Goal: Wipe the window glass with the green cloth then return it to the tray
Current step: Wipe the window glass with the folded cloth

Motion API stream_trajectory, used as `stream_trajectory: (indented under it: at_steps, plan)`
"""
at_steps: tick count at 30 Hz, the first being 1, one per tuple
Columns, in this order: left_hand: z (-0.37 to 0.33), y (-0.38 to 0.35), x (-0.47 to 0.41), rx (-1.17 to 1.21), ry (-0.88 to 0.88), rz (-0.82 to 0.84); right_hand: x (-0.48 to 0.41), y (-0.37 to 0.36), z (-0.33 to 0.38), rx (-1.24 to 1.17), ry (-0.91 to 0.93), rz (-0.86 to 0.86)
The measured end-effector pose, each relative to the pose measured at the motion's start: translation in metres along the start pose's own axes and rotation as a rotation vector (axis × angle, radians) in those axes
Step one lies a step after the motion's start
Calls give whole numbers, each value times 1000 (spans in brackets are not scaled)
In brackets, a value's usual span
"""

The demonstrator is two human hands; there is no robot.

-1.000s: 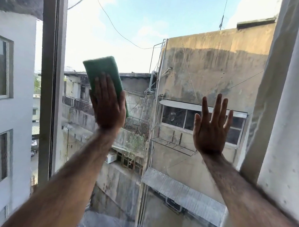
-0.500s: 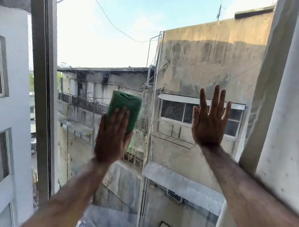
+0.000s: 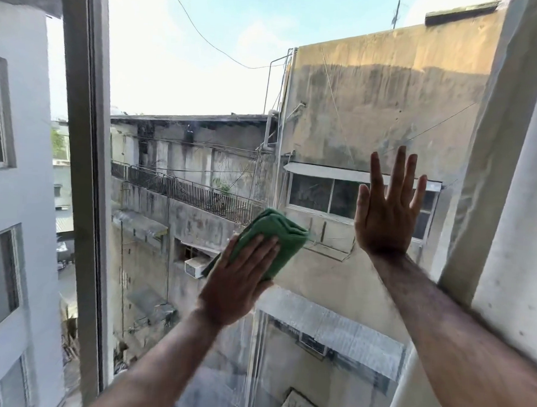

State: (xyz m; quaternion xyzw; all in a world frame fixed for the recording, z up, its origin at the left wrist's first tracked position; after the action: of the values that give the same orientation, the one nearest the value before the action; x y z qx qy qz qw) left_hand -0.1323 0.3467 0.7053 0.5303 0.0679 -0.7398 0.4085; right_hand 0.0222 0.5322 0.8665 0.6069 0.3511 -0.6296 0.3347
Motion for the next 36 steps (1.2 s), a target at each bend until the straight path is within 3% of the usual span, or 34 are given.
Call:
stream_trajectory:
  at_steps: [3, 6, 8, 10, 12, 16, 19, 21, 24, 27, 30, 33, 34, 36]
  plan:
    - [96, 20, 39, -6, 259, -52, 0, 1, 2, 4, -5, 4]
    - [186, 44, 7, 65, 715, -157, 2, 3, 5, 3, -14, 19]
    - [219, 60, -28, 136, 987, -274, 2, 3, 6, 10, -12, 26]
    - [225, 71, -68, 164, 1133, -347, 1, 2, 4, 13, -15, 31]
    - [197, 80, -116, 135, 1058, -352, 1, 2, 4, 14, -9, 24]
    - [60, 72, -187, 88, 422, -350, -2, 0, 3, 11, 0, 19]
    - [-22, 30, -134, 87, 30, -143, 0, 0, 1, 7, -1, 34]
    - [-20, 8, -64, 20, -80, -30, 1, 1, 1, 6, -5, 37]
    - [53, 6, 25, -83, -38, -5, 1, 2, 3, 1, -11, 37]
    - [151, 32, 31, -118, 148, -42, 1, 3, 6, 12, -9, 23]
    - [231, 65, -43, -95, 527, -163, 2, 3, 5, 16, -17, 32]
    - [262, 103, -139, 56, 903, -354, 2, 2, 7, 21, -11, 33]
    - [254, 109, -170, 82, 924, -371, 2, 2, 6, 21, -11, 31]
    - [206, 112, -220, 55, 790, -390, 2, 2, 6, 22, -5, 19]
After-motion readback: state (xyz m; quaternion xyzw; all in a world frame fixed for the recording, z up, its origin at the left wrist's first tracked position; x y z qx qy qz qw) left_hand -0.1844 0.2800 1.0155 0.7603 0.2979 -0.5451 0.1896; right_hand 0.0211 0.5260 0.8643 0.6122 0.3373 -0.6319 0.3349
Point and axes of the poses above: each hand's wrist, its own x-axis away from the middle knuckle, its own y-axis out of the back of the hand, z = x × y, the point moved 9 cm from there along -x, towards the middle knuckle, and after that the axes turned 3 degrees about -z, right-handed, at the moved point
